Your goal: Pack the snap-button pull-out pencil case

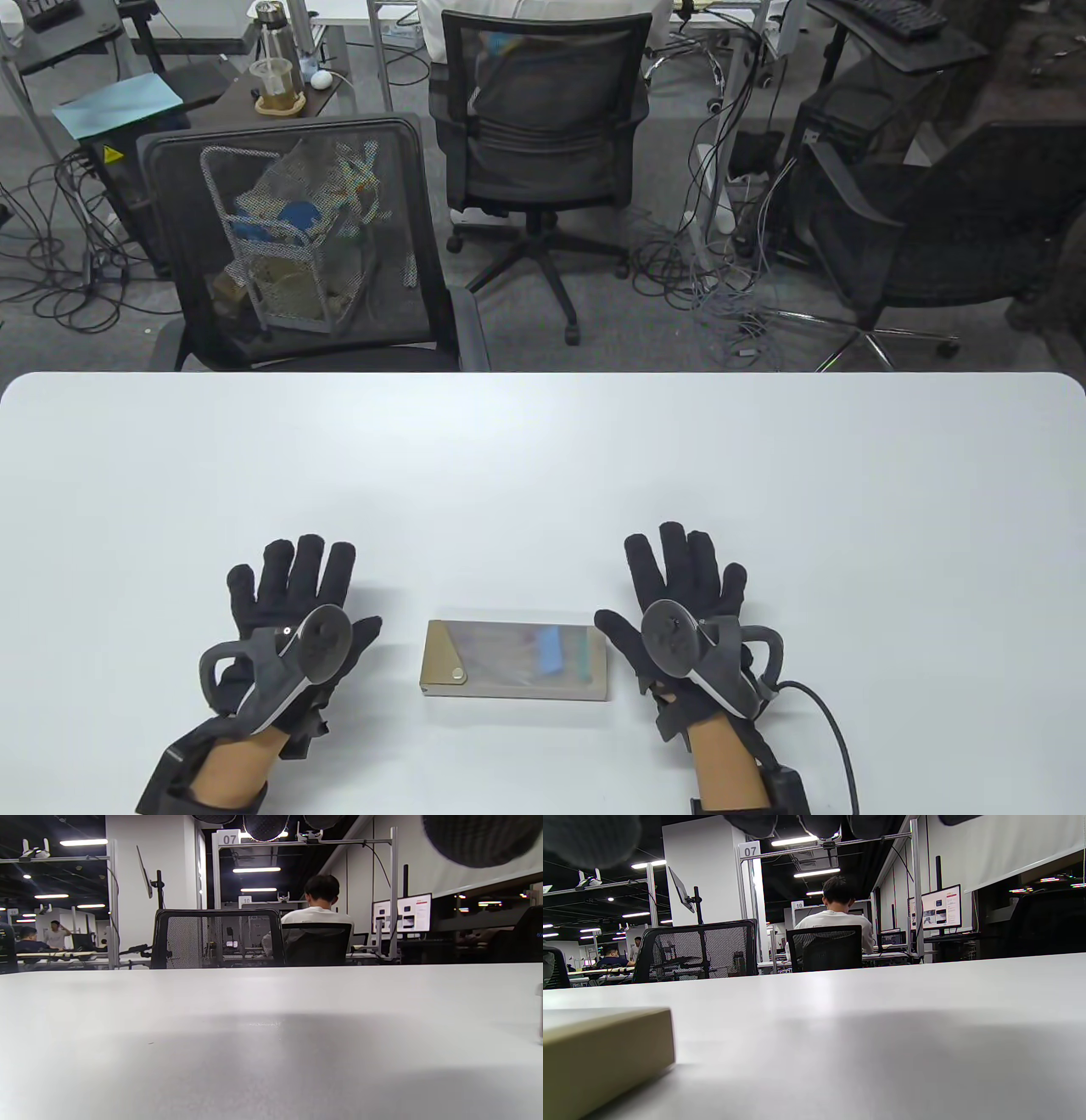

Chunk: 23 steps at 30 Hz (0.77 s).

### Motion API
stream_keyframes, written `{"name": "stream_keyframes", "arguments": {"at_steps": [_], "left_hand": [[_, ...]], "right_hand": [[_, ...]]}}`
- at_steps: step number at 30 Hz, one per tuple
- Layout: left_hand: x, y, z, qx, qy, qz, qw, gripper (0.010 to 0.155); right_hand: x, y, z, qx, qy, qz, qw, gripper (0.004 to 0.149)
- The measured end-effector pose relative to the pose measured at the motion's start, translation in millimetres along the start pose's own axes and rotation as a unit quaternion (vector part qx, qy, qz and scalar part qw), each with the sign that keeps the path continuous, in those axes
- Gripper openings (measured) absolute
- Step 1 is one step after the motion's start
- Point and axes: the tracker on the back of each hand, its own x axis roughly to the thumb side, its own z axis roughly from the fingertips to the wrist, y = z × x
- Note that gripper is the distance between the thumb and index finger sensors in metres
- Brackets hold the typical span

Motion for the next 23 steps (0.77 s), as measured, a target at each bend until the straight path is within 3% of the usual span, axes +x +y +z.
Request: {"name": "stream_keyframes", "arguments": {"at_steps": [23], "left_hand": [[0.9,-0.1,0.9,0.005,0.001,-0.004,1.0,0.092]], "right_hand": [[6.0,2.7,1.4,0.0,-0.011,-0.005,1.0,0.086]]}}
